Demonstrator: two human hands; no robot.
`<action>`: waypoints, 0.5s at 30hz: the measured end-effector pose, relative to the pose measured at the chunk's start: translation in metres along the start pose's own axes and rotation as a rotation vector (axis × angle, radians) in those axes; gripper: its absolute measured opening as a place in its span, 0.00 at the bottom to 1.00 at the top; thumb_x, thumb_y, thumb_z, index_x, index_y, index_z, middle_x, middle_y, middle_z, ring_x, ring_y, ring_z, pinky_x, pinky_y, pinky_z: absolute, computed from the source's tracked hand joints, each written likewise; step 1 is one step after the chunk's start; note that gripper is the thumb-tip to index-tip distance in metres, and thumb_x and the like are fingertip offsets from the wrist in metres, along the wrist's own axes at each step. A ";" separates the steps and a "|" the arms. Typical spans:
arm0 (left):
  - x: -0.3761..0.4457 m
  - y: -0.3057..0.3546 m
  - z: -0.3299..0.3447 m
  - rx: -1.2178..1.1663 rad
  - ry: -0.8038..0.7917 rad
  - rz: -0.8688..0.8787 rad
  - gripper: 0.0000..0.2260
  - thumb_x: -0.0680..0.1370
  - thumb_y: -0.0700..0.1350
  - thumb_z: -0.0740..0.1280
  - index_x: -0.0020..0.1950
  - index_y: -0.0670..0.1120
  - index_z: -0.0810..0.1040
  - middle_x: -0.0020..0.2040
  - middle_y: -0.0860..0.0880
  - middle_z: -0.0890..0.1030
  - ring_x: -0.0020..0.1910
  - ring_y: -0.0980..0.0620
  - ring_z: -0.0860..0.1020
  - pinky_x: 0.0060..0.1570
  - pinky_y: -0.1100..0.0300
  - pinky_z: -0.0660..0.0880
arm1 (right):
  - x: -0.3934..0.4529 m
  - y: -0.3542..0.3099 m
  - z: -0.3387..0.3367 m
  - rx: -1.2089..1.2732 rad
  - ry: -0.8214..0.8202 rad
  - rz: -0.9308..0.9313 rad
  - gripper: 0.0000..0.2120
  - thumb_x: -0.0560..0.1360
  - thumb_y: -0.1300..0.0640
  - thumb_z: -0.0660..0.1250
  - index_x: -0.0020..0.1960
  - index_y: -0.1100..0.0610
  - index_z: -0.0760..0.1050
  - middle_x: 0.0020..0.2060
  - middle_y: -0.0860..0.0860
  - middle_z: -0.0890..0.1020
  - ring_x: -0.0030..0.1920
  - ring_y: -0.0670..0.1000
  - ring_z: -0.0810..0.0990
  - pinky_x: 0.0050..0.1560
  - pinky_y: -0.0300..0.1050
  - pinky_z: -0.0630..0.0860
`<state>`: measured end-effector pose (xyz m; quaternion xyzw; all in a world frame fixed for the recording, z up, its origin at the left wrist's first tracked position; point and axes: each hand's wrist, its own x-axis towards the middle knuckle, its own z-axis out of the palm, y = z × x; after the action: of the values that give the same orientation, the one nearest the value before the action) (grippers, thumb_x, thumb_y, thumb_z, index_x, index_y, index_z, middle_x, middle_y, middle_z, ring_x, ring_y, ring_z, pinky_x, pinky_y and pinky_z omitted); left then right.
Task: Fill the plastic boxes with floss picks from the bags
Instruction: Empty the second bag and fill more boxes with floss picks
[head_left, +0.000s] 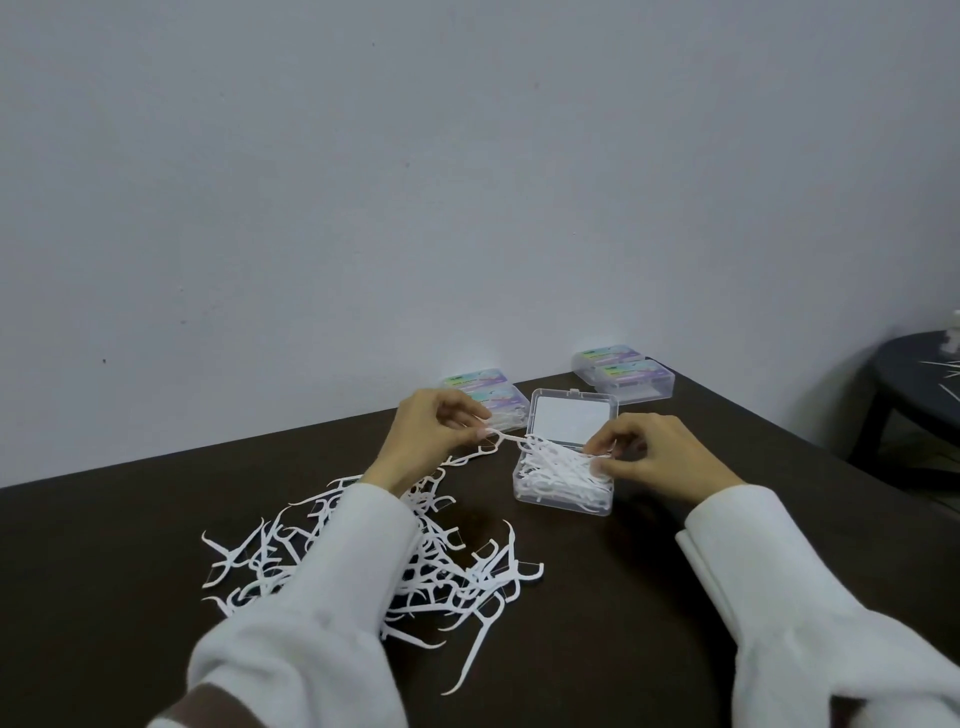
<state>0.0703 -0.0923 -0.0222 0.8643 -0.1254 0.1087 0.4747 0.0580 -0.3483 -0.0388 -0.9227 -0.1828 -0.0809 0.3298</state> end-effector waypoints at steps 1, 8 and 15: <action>0.001 0.000 -0.002 0.011 0.018 0.002 0.06 0.70 0.38 0.75 0.45 0.46 0.83 0.40 0.48 0.84 0.36 0.56 0.81 0.40 0.70 0.76 | 0.000 0.000 0.000 -0.003 0.000 0.002 0.06 0.72 0.57 0.71 0.49 0.51 0.81 0.46 0.48 0.81 0.45 0.43 0.77 0.42 0.29 0.70; 0.005 0.006 -0.012 -0.085 0.145 0.019 0.06 0.71 0.36 0.73 0.45 0.45 0.82 0.40 0.49 0.83 0.37 0.59 0.79 0.40 0.73 0.73 | 0.000 -0.002 0.002 -0.055 0.011 -0.014 0.06 0.72 0.60 0.70 0.47 0.50 0.81 0.43 0.47 0.81 0.41 0.42 0.75 0.38 0.25 0.69; -0.003 0.011 0.026 -0.103 -0.006 -0.015 0.06 0.70 0.38 0.75 0.44 0.47 0.82 0.38 0.48 0.83 0.36 0.56 0.79 0.39 0.71 0.74 | -0.001 -0.004 0.001 -0.022 0.074 -0.016 0.05 0.71 0.60 0.72 0.44 0.51 0.81 0.38 0.45 0.80 0.38 0.42 0.76 0.37 0.26 0.70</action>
<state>0.0662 -0.1199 -0.0284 0.8399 -0.1258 0.0960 0.5192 0.0553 -0.3446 -0.0377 -0.9212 -0.1770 -0.1197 0.3253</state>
